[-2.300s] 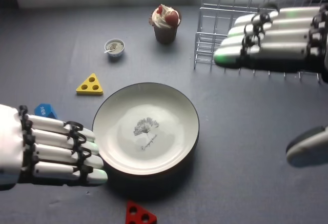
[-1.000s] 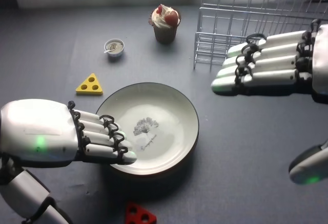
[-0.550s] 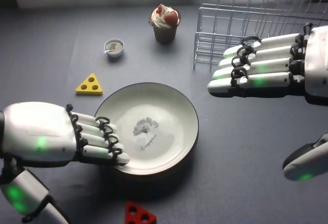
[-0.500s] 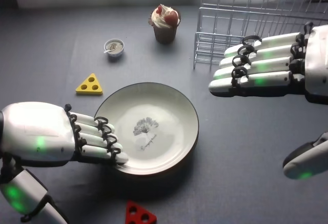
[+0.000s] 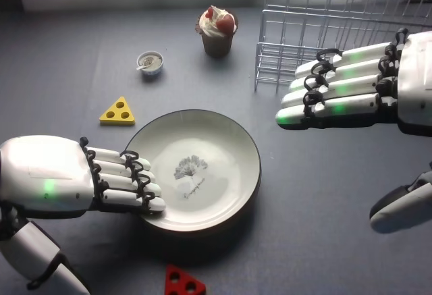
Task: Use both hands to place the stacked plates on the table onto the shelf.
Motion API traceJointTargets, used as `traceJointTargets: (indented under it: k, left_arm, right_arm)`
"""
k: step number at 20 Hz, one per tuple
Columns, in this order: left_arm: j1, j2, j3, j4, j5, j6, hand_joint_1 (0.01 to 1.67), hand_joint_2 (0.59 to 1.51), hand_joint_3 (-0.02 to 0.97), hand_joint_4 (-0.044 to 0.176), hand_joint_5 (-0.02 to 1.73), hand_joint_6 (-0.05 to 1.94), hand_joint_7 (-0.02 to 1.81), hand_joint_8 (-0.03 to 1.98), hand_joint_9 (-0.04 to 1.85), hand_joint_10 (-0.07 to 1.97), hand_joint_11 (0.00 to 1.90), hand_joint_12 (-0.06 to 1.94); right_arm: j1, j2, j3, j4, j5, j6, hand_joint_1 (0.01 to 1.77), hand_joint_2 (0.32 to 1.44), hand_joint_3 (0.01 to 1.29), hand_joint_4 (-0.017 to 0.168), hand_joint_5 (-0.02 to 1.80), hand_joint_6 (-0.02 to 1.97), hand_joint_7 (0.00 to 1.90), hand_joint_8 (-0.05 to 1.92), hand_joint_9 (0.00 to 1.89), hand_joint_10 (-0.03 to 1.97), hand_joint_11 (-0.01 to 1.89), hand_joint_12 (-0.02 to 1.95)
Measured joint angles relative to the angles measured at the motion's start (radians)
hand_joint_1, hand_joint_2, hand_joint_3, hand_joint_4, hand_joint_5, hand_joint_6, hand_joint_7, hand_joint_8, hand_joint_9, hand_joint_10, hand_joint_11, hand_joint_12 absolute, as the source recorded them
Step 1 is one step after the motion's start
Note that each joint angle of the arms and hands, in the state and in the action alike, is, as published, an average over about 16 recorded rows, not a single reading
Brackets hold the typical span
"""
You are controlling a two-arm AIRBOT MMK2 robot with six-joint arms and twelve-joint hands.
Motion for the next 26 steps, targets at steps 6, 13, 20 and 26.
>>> traceJointTargets:
  k: [6,13,20,26]
  left_arm:
    - [0.0,-0.042,0.012,-0.021,0.007,0.001,0.1,0.903,0.003,-0.003,0.09,0.01,0.09,0.0,0.09,-0.01,0.08,0.0]
    - [-0.03,-0.117,0.025,-0.033,0.027,0.001,0.11,0.901,0.004,-0.005,0.09,0.0,0.09,-0.01,0.1,-0.02,0.1,0.0]
    - [-0.062,-0.168,0.03,-0.023,0.047,-0.001,0.12,0.899,0.003,-0.007,0.08,-0.01,0.07,-0.01,0.1,-0.02,0.12,0.01]
    - [-0.069,-0.178,0.033,-0.017,0.055,-0.001,0.11,0.904,0.003,-0.007,0.07,-0.02,0.06,-0.02,0.08,-0.02,0.11,0.01]
  right_arm:
    - [-0.005,-0.015,0.009,-0.003,0.004,-0.036,0.04,0.97,0.02,0.001,0.2,0.01,0.23,0.0,0.23,0.0,0.21,0.03]
    - [-0.012,-0.043,0.019,0.001,0.003,-0.1,0.08,0.96,0.02,0.005,0.2,0.01,0.23,0.0,0.23,0.0,0.22,0.03]
    - [-0.024,-0.089,0.026,0.019,-0.003,-0.218,0.45,0.92,0.02,0.006,0.15,0.01,0.19,0.0,0.21,0.0,0.22,0.02]
    - [-0.048,-0.133,0.039,0.05,-0.025,-0.325,0.89,0.9,0.02,0.005,0.13,0.01,0.16,0.0,0.19,0.0,0.23,0.02]
